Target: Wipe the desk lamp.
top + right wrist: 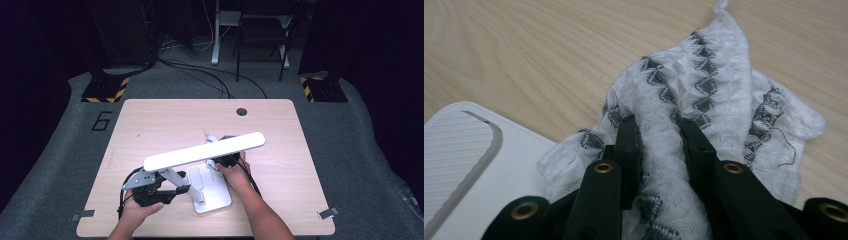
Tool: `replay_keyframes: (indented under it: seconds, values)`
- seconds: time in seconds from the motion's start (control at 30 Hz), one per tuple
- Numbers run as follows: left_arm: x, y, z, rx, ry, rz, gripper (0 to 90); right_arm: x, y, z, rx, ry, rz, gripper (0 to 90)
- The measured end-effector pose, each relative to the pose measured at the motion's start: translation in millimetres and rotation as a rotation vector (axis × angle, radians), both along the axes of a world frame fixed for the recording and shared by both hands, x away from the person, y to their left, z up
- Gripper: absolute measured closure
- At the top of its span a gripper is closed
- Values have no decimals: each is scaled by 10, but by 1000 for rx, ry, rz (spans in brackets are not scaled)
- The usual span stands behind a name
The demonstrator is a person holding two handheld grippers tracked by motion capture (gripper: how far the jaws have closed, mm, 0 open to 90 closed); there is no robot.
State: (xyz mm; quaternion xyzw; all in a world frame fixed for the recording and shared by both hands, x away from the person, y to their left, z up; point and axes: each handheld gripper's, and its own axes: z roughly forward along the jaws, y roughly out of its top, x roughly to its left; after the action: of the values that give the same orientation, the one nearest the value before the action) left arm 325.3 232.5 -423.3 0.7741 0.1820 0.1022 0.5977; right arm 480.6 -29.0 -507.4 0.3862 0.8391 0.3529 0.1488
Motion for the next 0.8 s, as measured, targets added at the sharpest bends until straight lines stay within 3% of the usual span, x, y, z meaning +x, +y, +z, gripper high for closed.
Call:
replay_keyframes:
  seconds: [0.27,0.37,0.63,0.8]
  values:
    - [6,7,3,3,0,4,523,-35,106,0,-1,-5,7,750]
    - [15,15,-7,-13,9,0,523,-63,179,-2,10,-6,6,751]
    - [14,24,-4,0,2,1,524,-117,463,20,-10,-19,81,755]
    - [19,20,-10,-11,1,-3,524,-148,557,13,7,-13,90,756]
